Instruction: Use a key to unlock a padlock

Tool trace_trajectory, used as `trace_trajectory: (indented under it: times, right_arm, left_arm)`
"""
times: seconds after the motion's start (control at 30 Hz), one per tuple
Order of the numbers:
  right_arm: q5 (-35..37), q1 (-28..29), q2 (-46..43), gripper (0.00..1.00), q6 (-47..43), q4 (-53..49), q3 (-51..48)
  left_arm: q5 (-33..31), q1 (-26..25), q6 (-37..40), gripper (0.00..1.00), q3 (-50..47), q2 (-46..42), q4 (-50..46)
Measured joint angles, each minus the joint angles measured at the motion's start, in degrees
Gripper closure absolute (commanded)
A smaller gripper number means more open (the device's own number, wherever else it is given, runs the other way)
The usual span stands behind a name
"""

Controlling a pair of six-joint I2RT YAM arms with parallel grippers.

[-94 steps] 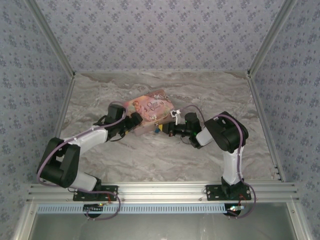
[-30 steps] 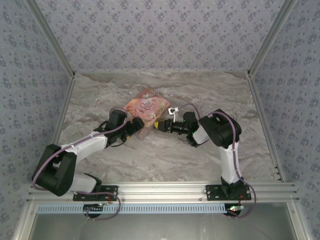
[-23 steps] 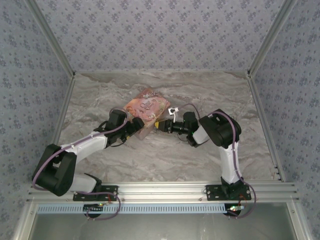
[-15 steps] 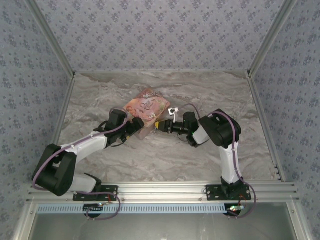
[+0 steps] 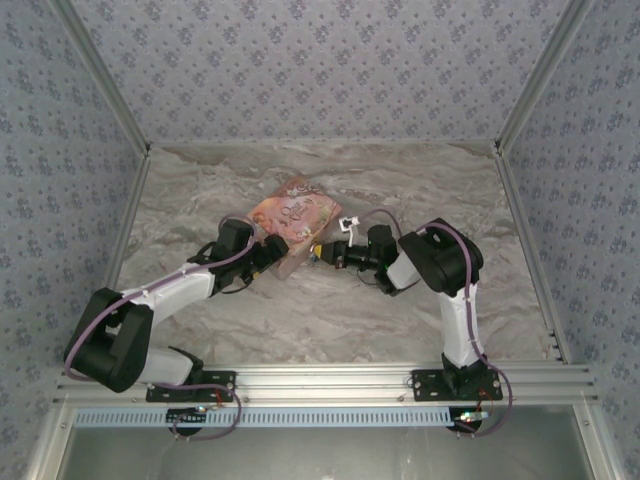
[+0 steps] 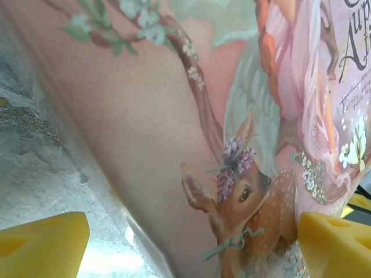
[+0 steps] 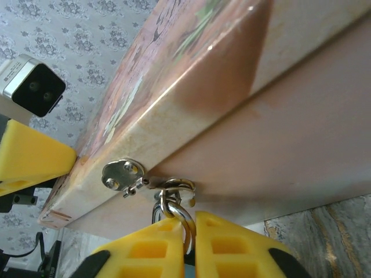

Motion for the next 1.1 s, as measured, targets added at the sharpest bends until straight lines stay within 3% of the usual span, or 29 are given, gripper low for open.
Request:
trace_trajectory:
  times: [0.13,1.1]
  right_arm:
    - [0.0,0.0,0.0,1.0,0.2,-0.1,0.0]
    - [5.2,-0.3,0.0,1.0,11.9,1.2,0.0]
  left_arm:
    - [0.0,0.0,0.0,0.08,0.0,0.0,0.0]
    - [-1.1,0.0,0.0,0.07,-0.2,-0.1,0.3]
